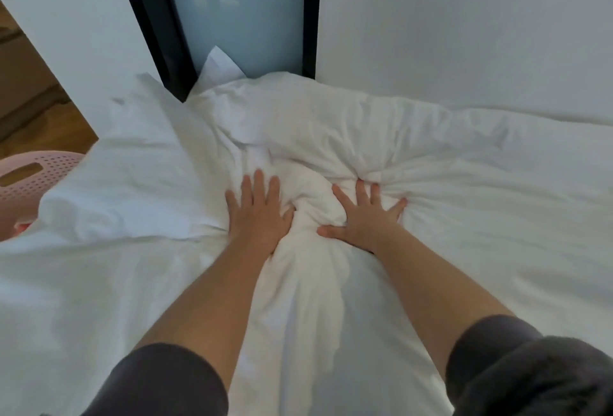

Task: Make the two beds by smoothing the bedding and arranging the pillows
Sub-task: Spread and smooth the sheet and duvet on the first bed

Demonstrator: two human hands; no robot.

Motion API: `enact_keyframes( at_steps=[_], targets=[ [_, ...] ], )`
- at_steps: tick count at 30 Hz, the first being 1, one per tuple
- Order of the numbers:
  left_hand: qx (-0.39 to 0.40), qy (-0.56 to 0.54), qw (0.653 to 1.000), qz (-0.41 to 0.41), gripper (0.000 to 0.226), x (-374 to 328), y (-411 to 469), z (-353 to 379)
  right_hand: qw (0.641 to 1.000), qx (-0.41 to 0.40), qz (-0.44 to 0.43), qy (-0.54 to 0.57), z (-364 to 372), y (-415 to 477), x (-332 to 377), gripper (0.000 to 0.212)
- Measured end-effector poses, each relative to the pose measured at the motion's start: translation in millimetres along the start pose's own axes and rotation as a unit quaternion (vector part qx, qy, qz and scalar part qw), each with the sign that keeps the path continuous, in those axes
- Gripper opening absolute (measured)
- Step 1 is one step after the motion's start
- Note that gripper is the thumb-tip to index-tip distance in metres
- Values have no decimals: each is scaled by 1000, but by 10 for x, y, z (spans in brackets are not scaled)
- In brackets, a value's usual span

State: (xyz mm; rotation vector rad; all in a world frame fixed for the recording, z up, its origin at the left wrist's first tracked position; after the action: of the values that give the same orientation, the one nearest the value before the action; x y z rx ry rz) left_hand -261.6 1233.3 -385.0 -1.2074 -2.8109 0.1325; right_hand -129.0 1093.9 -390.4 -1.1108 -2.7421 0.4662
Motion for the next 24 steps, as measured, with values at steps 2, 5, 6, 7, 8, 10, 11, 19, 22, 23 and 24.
enact_keyframes(
  at_steps=[2,5,6,7,8,10,11,19,22,23,24],
  targets=[
    [48,-63,997,12,73,94,-293,82,1000,1,-2,-15,11,-174,8,92],
    [60,-72,995,19,88,228,-979,117,999,-8,-35,-25,70,-672,-79,78],
    [71,-75,994,18,89,273,-1232,124,999,-8,-42,-25,110,-877,-136,75],
    [91,-76,993,14,85,323,-1467,149,999,-4,-46,-26,149,-1087,-197,73],
    [106,-71,992,9,82,366,-1690,159,999,1,-44,-29,199,-1304,-264,72],
    [105,-45,993,7,89,418,-2057,147,999,11,-33,-39,337,-1715,-371,74],
    [103,-34,994,7,96,418,-2239,162,999,13,-28,-45,420,-1919,-405,79],
    [105,-85,991,19,85,165,-3662,255,1000,12,-26,2,959,-3415,-507,69],
    [137,-81,987,23,86,16,-4229,257,1000,13,-24,8,1185,-4059,-463,86],
    [156,-84,984,22,87,-40,-4385,236,999,23,-26,12,1257,-4261,-443,88],
    [171,-94,981,23,87,-112,-4516,214,999,29,-27,19,1325,-4440,-430,87]
  ],
)
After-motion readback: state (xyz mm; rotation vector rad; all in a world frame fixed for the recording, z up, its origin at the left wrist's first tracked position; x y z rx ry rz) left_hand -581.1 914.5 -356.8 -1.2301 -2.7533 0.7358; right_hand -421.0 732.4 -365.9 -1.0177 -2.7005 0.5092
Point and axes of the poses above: each hand's wrist, its own y-axis towards the middle knuckle, its own z-axis out of the palm, x = y × z, the point moved 4 cm from there along y, towards the middle knuckle
